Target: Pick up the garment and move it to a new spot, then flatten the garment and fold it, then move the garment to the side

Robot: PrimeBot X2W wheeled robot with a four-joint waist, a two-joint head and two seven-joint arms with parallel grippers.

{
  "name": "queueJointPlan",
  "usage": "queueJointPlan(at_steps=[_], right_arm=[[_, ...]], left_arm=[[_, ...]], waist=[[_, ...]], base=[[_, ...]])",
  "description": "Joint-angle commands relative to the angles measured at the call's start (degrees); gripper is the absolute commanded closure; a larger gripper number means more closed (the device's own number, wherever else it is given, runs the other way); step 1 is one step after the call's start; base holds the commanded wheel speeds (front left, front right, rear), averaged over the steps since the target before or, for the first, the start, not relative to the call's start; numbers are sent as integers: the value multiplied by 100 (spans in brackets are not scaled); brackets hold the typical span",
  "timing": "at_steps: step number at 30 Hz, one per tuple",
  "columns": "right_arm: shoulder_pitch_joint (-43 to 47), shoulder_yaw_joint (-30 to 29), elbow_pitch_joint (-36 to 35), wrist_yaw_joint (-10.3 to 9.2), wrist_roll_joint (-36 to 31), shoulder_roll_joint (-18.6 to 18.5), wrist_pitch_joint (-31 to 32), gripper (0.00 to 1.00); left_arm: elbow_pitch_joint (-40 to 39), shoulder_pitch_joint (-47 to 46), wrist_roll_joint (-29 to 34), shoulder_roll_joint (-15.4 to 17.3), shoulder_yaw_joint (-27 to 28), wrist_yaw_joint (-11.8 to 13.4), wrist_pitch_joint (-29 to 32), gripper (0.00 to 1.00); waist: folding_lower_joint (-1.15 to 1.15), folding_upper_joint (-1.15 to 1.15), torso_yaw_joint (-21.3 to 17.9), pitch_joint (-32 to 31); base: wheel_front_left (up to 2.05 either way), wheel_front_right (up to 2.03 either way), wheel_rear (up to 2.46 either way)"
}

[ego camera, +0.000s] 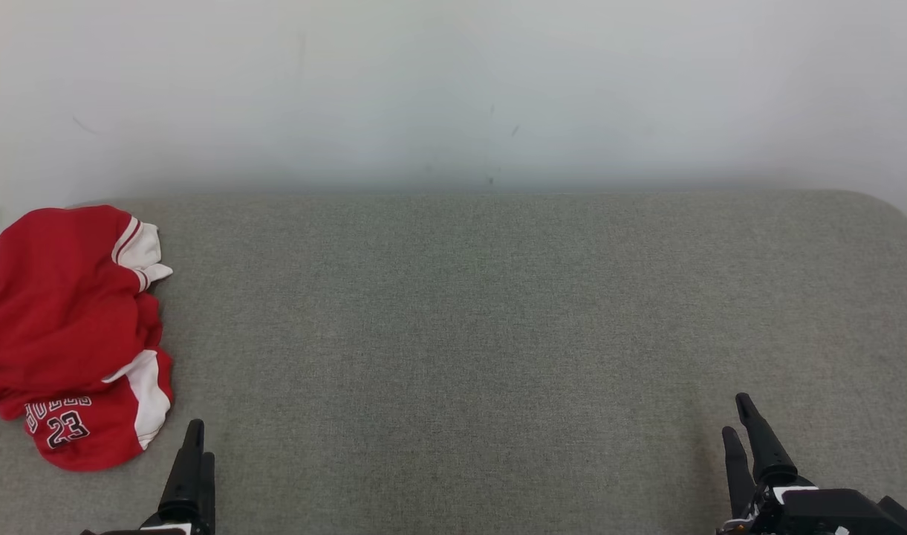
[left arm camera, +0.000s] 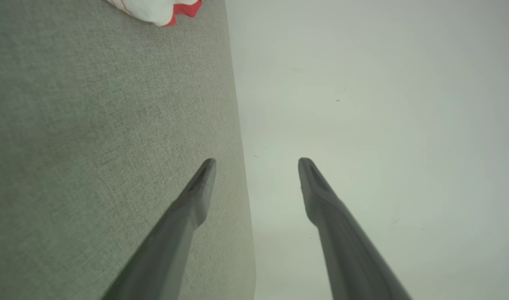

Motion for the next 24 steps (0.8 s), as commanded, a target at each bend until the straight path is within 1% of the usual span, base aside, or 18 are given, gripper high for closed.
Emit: queueJointPlan(at_steps=[1,6,18,19,24], right_arm=[[-45,66,-97,19,-170,-22,-84,0],[-30,159,-155,21,-563,-25,-222,0],[34,320,-343,25,-1853,-32,-523,0],[34,320,-343,25,-1853,-32,-523,0],[79,370,-434,27,-2475,-35,-638,0]], left_arm=[[-172,-6,207,19,14,-8,-78,0],[-272,25,620,24,68,-9,-204,0],[-598,130,2082,34,176,-11,-484,0],[-598,130,2082,34,176,-11,-484,0],[-767,180,2808,39,140,56,-590,0]], waist=[[0,0,1,6],[0,0,-1,20],[0,0,-1,42],[0,0,-1,42],[0,0,2,47]], base=[[0,0,0],[0,0,0],[0,0,0],[0,0,0],[0,0,0]])
